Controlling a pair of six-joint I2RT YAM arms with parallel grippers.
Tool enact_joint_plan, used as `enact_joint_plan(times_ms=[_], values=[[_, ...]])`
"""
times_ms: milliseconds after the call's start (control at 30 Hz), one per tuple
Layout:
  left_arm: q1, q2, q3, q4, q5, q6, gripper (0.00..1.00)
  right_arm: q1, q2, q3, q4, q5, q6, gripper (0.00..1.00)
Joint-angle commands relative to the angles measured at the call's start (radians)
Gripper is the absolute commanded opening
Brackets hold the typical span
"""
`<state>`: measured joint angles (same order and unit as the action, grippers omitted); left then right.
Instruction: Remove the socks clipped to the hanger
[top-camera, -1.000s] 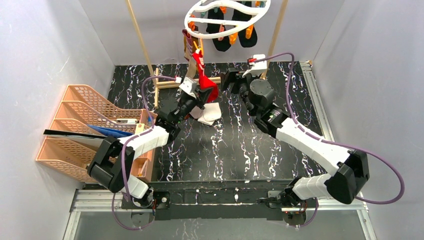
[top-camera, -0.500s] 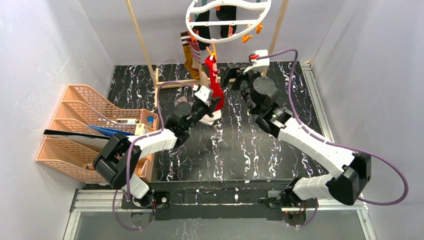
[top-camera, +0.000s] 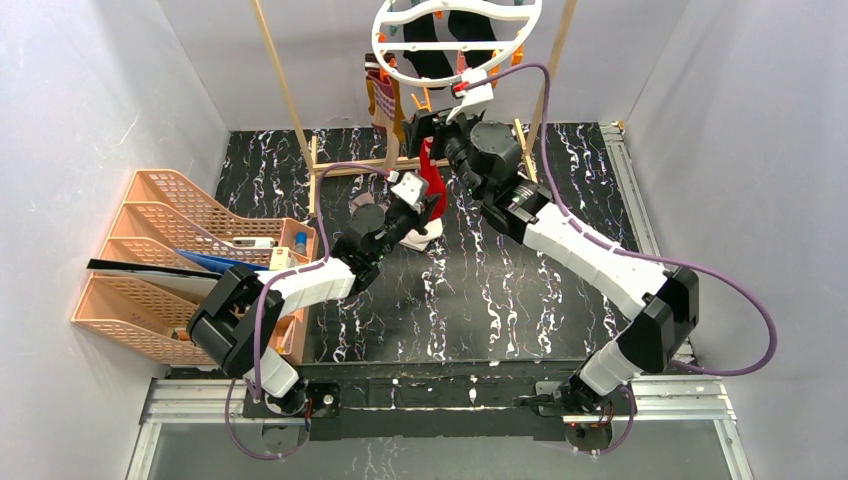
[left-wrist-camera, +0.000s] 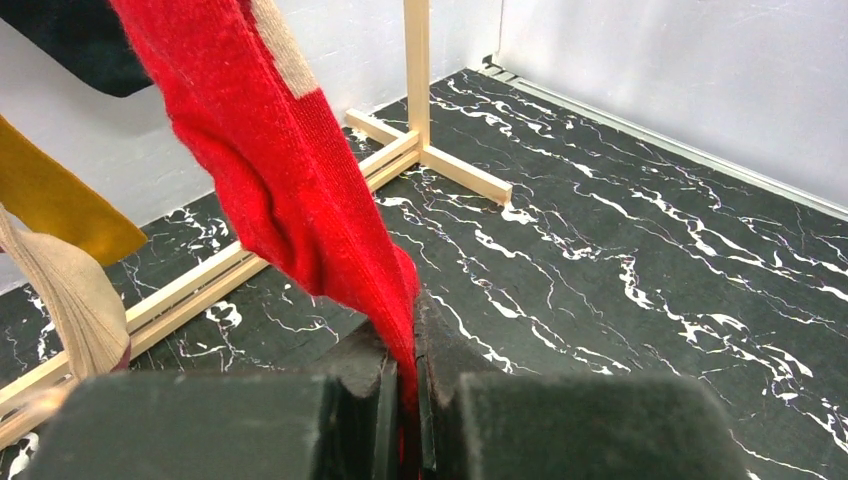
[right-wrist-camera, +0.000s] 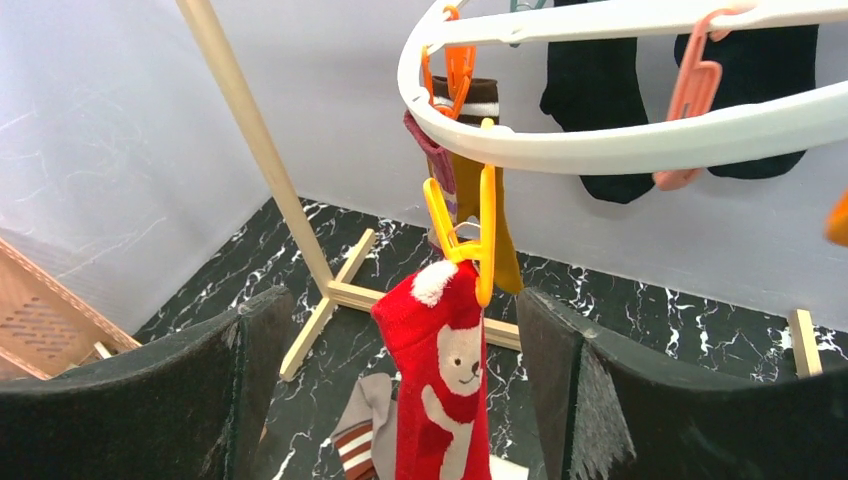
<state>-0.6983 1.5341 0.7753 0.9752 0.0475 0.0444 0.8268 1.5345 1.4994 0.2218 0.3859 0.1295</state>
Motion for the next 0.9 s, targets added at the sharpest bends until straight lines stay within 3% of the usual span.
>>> enact_joint_plan(times_ms=[0, 867], values=[[-0.015, -0.005, 0.023, -0.024, 0.005, 0.012, 0.0, 0.003, 0.025, 0.076, 0.015, 0.007, -0.034, 0.89], [-0.028, -0.011, 0.017, -0.032, 0.019, 0.012, 0.0, 0.0, 0.158, 0.166, 0.131, 0.153, -0.264, 0.88]])
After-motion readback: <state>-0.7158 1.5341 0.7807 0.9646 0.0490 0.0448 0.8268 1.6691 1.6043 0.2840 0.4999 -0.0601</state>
